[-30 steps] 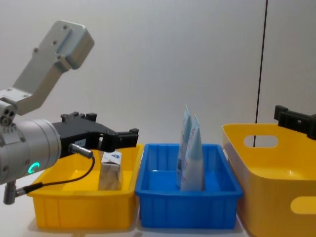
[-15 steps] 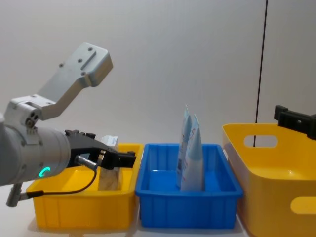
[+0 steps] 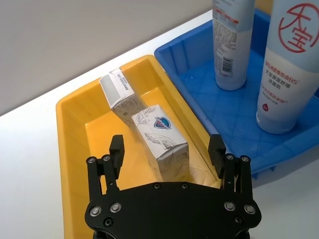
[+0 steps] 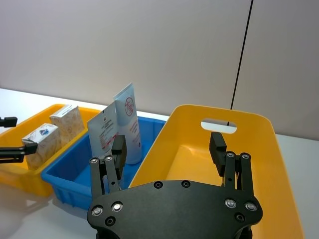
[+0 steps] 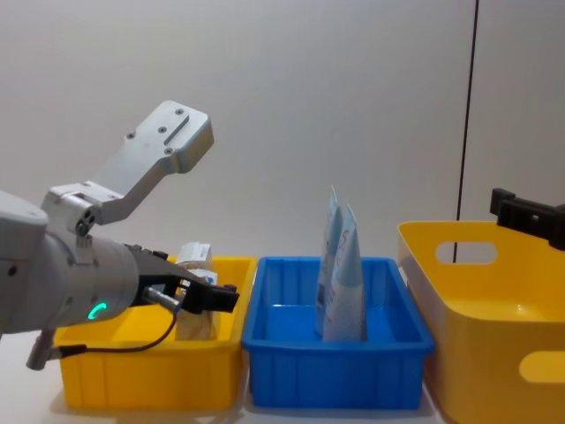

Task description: Bimanual collaborative sorting of washing and personal care products

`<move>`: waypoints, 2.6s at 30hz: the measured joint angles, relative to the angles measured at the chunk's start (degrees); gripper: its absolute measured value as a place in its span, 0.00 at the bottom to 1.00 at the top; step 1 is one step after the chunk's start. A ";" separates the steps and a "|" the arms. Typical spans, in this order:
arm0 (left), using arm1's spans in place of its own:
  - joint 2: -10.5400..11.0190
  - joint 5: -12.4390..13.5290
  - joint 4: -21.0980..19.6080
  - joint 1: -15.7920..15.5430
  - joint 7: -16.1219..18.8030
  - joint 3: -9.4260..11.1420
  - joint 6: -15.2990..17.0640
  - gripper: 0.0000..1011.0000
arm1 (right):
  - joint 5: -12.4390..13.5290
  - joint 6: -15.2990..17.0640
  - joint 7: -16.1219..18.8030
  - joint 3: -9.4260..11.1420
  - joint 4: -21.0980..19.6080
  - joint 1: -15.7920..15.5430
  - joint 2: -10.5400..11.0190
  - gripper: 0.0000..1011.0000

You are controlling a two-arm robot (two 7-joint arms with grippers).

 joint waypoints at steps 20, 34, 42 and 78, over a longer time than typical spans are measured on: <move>-2.34 1.21 5.83 -3.06 -0.83 0.18 0.26 0.99 | 0.00 0.00 0.00 0.00 0.00 0.00 0.00 0.99; -3.24 1.85 8.47 -4.43 -1.41 -0.22 -0.49 0.99 | 0.00 0.00 0.00 0.00 0.00 0.00 0.00 0.99; -3.76 1.88 9.25 -4.64 -1.67 -0.76 -0.12 0.99 | 0.00 0.00 0.00 0.00 0.00 0.00 0.00 0.99; -5.27 1.78 10.38 -4.74 -1.99 -2.44 1.13 0.55 | 0.00 0.00 0.00 0.00 0.00 0.00 0.00 0.99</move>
